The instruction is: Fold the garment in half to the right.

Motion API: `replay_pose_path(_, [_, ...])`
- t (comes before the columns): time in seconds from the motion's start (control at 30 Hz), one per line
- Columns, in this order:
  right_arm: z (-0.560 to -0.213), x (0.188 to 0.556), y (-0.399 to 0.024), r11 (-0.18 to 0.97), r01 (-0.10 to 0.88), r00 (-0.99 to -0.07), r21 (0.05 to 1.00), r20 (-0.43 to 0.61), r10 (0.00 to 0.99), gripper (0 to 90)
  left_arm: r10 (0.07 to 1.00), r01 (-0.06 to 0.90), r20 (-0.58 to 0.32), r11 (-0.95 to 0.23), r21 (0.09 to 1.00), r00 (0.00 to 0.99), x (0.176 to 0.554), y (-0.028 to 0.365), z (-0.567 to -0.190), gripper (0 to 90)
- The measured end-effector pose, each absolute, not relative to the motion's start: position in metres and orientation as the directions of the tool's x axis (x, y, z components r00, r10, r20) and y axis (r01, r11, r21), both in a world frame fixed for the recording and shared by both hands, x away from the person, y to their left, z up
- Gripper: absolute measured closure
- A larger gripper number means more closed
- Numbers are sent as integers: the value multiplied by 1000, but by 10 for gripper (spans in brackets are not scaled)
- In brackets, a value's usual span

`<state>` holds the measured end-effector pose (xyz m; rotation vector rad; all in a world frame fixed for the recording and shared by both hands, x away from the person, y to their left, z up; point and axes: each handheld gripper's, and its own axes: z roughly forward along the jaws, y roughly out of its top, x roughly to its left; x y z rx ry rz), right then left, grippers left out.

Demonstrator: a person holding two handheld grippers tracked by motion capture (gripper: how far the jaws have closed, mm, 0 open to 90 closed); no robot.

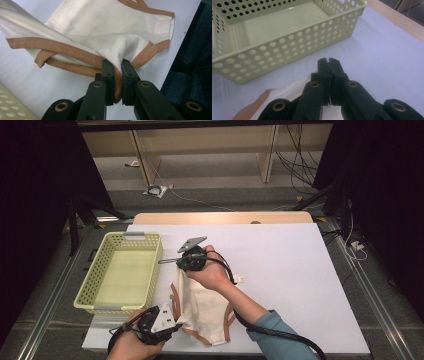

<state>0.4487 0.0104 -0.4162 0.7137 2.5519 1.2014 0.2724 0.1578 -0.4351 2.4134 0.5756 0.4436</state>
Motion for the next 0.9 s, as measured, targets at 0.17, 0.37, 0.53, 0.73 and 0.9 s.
replay_pose_path(0.17, [-418,449,4,533,334,-848,777,1,530,892,500,294,175,-720,629,849,272,156,-435,830])
replay_pose_path(0.37, [-418,449,-3,523,340,-842,782,6,539,893,496,288,179,-722,629,850,273,155,-434,829])
replay_pose_path(0.53, [-418,449,-7,518,342,-840,785,7,543,892,490,283,183,-726,626,853,273,153,-433,829])
replay_pose_path(0.73, [-417,449,-12,509,347,-836,788,13,548,892,488,279,182,-723,632,853,274,151,-433,829])
replay_pose_path(0.9, [-417,449,-15,504,347,-834,791,14,551,892,482,274,185,-728,629,857,274,148,-432,829])
